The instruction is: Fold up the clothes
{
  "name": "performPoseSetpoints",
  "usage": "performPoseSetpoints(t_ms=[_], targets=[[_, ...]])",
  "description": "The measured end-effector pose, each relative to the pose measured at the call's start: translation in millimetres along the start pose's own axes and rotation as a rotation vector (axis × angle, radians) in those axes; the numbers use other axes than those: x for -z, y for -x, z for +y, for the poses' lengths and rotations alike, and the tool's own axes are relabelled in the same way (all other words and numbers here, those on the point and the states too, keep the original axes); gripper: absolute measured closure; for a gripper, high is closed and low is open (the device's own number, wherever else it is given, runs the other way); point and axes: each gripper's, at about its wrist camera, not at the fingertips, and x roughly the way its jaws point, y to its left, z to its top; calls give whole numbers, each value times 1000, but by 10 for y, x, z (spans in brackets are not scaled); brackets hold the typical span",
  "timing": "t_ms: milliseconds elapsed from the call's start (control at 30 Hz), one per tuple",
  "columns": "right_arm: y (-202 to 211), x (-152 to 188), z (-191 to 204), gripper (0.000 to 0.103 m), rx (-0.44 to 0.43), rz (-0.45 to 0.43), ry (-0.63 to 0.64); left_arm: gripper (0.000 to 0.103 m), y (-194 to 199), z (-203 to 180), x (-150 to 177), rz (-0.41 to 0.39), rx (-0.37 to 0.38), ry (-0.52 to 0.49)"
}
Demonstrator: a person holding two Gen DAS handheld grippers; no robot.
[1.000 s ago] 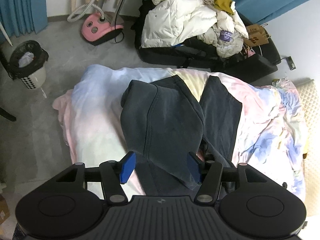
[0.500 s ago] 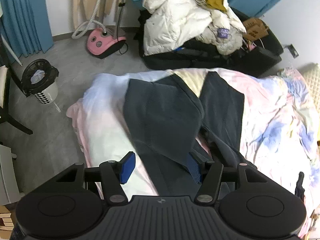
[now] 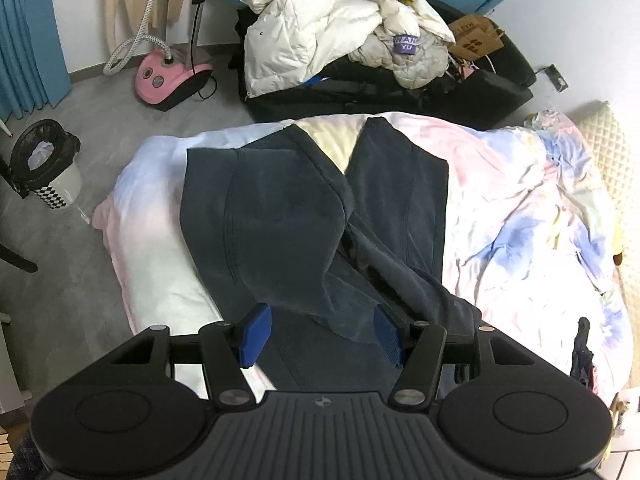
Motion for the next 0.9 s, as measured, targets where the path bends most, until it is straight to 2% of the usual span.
performPoseSetpoints(t_ms=[100,267,367,467,700,800,833,900], targets=[[108,-174,-68,86,1,-30,-3,44,26,61,-35,-5,5,10],[55,-289,-303,86,76,-45,-8,43,71,241,-97,-13,2,37],[-197,-155,-441,86,181,19,46,43,64,386,-155,-8,-9,73],[-284,-65,-523,83,216,44,45,40,58,497,-236,-8,-10,100],[-175,117,-292,70,287,59,165,34,-103,681,-505,7,22,168],[30,270,-175,68,310,38,194,32,-271,795,-632,28,45,218],[80,319,-118,61,309,38,212,31,-356,846,-679,41,50,236],[129,439,19,59,313,56,268,31,-543,958,-774,69,60,275]])
